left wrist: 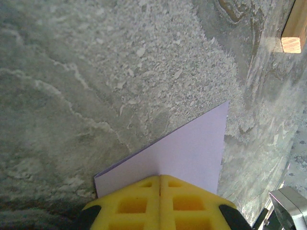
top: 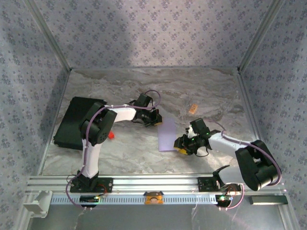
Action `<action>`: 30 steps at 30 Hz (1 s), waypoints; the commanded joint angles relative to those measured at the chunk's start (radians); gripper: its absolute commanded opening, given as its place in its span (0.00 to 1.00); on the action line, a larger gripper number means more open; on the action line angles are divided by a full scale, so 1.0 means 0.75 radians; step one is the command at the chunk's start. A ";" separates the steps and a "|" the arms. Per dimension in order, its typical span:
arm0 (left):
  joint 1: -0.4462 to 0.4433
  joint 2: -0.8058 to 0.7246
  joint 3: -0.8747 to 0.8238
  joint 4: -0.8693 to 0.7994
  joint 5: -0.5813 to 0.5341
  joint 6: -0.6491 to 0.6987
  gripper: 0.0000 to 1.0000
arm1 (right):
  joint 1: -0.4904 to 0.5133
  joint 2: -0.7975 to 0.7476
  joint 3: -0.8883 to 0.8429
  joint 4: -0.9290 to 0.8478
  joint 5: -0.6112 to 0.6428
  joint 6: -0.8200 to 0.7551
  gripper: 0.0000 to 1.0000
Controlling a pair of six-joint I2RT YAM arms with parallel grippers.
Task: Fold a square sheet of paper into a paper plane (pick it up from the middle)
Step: Fold the triangle a second time at the center of the table.
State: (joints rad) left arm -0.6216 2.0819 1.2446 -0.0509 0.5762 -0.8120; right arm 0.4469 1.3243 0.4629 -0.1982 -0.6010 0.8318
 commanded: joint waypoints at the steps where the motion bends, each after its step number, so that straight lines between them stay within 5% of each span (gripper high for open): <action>1: -0.001 0.036 -0.037 -0.096 -0.046 0.021 0.05 | 0.017 0.050 0.039 0.106 -0.034 0.017 0.41; 30: 0.000 0.028 -0.040 -0.088 -0.034 0.012 0.05 | 0.023 -0.016 0.139 -0.110 0.000 -0.039 0.37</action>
State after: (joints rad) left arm -0.6212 2.0819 1.2446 -0.0494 0.5789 -0.8127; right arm 0.4572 1.3430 0.5533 -0.2184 -0.6109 0.8120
